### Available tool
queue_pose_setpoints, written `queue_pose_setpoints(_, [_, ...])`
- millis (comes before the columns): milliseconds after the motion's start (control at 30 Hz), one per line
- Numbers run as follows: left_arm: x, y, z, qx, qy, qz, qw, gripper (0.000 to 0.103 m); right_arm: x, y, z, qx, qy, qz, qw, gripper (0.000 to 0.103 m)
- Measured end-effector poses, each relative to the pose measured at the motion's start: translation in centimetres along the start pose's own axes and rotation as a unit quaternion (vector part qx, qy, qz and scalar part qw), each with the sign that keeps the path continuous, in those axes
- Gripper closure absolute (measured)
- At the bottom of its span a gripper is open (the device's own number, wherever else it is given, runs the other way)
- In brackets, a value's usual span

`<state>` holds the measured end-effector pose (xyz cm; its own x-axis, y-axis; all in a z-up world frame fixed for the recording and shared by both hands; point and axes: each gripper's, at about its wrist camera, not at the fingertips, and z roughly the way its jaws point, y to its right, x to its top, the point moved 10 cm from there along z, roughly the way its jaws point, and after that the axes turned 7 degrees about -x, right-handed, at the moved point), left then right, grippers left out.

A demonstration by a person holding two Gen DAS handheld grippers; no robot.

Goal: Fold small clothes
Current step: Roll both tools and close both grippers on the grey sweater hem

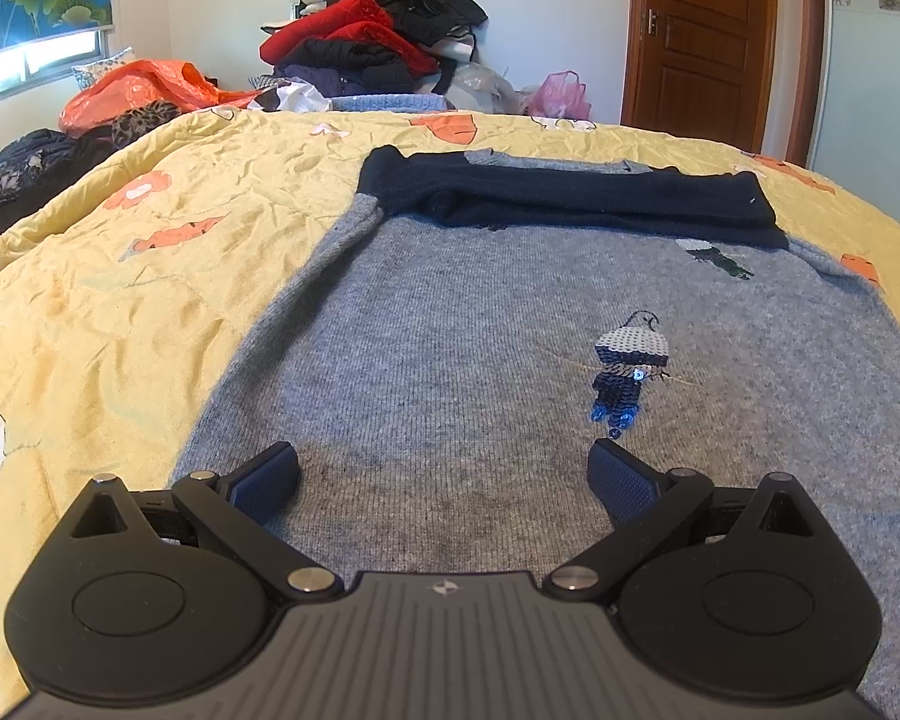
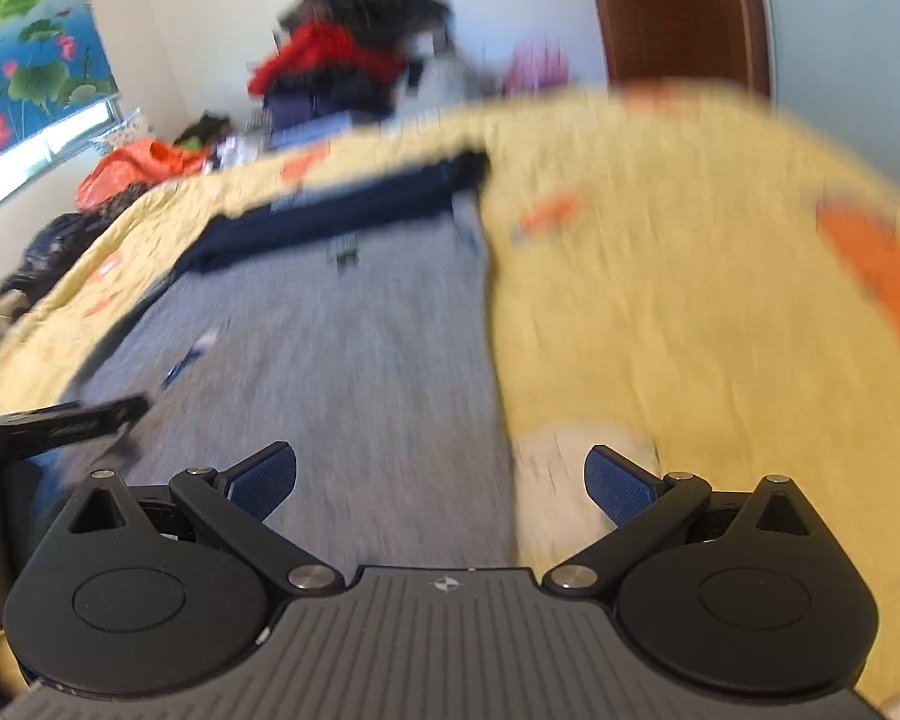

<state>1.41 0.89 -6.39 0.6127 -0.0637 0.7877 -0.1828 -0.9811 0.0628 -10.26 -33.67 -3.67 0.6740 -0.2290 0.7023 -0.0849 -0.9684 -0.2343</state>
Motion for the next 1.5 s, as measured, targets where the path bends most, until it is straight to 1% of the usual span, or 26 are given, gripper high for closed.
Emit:
queue_pose_setpoints(100, [0.0, 0.0, 0.0, 0.001, 0.000, 0.002, 1.0000, 0.000, -1.3, 1.6, 0.1, 0.063, -0.063, 0.059, 0.994, 0.001])
queue_pose_setpoints(167, [0.0, 0.0, 0.0, 0.001, 0.000, 0.002, 1.0000, 0.000, -1.4, 1.8, 0.0, 0.094, -0.075, 0.080, 0.990, 0.001])
queue_pose_setpoints(267, [0.0, 0.0, 0.0, 0.002, -0.001, 0.002, 1.0000, 0.000, -1.0, 2.0, 0.2, 0.119, -0.104, 0.113, 0.981, 0.002])
queue_pose_setpoints(367, [0.1, 0.3, 0.1, -0.001, -0.003, 0.005, 1.0000, 0.000, -1.2, 1.2, 0.4, 0.149, -0.129, 0.121, 0.973, 0.002])
queue_pose_setpoints(400, [0.0, 0.4, -0.1, -0.006, -0.010, 0.013, 0.9998, 0.000, -1.4, 0.8, 0.4, 0.156, -0.137, 0.117, 0.971, 0.002])
queue_pose_setpoints(500, [0.2, 0.7, -0.6, -0.056, -0.063, 0.038, 0.9957, 0.000, -1.9, -0.3, 0.3, 0.172, -0.155, 0.109, 0.967, 0.002])
queue_pose_setpoints(567, [0.1, -0.9, -2.2, -0.085, -0.066, -0.005, 0.9942, 0.000, -2.2, -0.8, -0.1, 0.178, -0.161, 0.102, 0.965, 0.002])
queue_pose_setpoints(600, [0.0, -1.8, -3.2, -0.124, -0.068, -0.037, 0.9893, 0.000, -2.3, -0.9, -0.3, 0.181, -0.164, 0.102, 0.964, 0.002])
queue_pose_setpoints(633, [-0.2, -2.9, -4.1, -0.166, -0.074, -0.074, 0.9806, 0.000, -2.5, -1.1, -0.5, 0.188, -0.168, 0.105, 0.962, 0.002])
queue_pose_setpoints(700, [-0.8, -5.5, -5.6, -0.226, -0.090, -0.160, 0.9567, 0.000, -2.9, -1.4, -0.7, 0.203, -0.174, 0.112, 0.957, 0.002])
queue_pose_setpoints(767, [-1.7, -8.0, -6.5, -0.271, -0.103, -0.245, 0.9250, 0.000, -3.0, -1.5, -0.8, 0.214, -0.179, 0.119, 0.953, 0.002])
queue_pose_setpoints(800, [-2.0, -9.0, -6.9, -0.295, -0.099, -0.282, 0.9075, 0.000, -3.0, -1.5, -0.8, 0.219, -0.182, 0.124, 0.950, 0.002])
queue_pose_setpoints(833, [-2.4, -9.9, -7.0, -0.300, -0.099, -0.311, 0.8962, 0.000, -3.0, -1.5, -0.8, 0.224, -0.186, 0.129, 0.948, 0.002])
queue_pose_setpoints(867, [-2.7, -10.5, -7.1, -0.299, -0.101, -0.328, 0.8905, 0.000, -3.0, -1.5, -0.7, 0.227, -0.189, 0.132, 0.946, 0.002])
queue_pose_setpoints(967, [-3.1, -10.6, -7.5, -0.293, -0.115, -0.319, 0.8939, 0.000, -2.9, -1.4, -0.6, 0.230, -0.194, 0.134, 0.944, 0.002])
queue_pose_setpoints(1033, [-3.4, -9.5, -7.6, -0.315, -0.139, -0.312, 0.8856, 0.000, -2.9, -1.3, -0.6, 0.232, -0.196, 0.137, 0.943, 0.002])
queue_pose_setpoints(1133, [-4.0, -8.7, -8.3, -0.326, -0.161, -0.304, 0.8807, 0.000, -2.9, -1.1, -0.5, 0.234, -0.197, 0.146, 0.941, 0.003])
queue_pose_setpoints(1167, [-4.3, -8.5, -8.5, -0.334, -0.168, -0.310, 0.8744, 0.000, -3.0, -1.0, -0.6, 0.236, -0.198, 0.152, 0.939, 0.003])
queue_pose_setpoints(1233, [-4.9, -8.1, -8.6, -0.357, -0.177, -0.331, 0.8555, 0.000, -3.2, -0.9, -0.5, 0.244, -0.206, 0.163, 0.934, 0.008])
queue_pose_setpoints(1267, [-5.1, -7.8, -8.7, -0.367, -0.176, -0.337, 0.8491, 0.000, -3.4, -1.0, -0.4, 0.249, -0.212, 0.167, 0.930, 0.015])
queue_pose_setpoints(1300, [-5.2, -7.7, -8.7, -0.372, -0.172, -0.338, 0.8472, 0.000, -3.6, -1.0, -0.4, 0.252, -0.215, 0.168, 0.928, 0.023])
queue_pose_setpoints(1333, [-5.1, -7.6, -8.7, -0.371, -0.169, -0.338, 0.8481, 0.000, -3.8, -1.0, -0.3, 0.253, -0.217, 0.169, 0.927, 0.026])
queue_pose_setpoints(1400, [-5.1, -7.3, -8.7, -0.371, -0.169, -0.331, 0.8512, 0.000, -3.9, -0.7, -0.1, 0.252, -0.222, 0.178, 0.925, 0.040])
queue_pose_setpoints(1433, [-5.1, -7.2, -8.7, -0.370, -0.171, -0.324, 0.8534, 0.000, -4.1, -0.3, 0.0, 0.249, -0.225, 0.184, 0.924, 0.044])
queue_pose_setpoints(1467, [-5.1, -7.0, -8.7, -0.368, -0.174, -0.318, 0.8562, 0.005, -4.3, -0.1, 0.1, 0.246, -0.229, 0.188, 0.923, 0.052])
queue_pose_setpoints(1500, [-5.1, -7.2, -8.9, -0.360, -0.177, -0.308, 0.8629, 0.011, -4.4, 0.1, 0.1, 0.243, -0.231, 0.191, 0.923, 0.057])
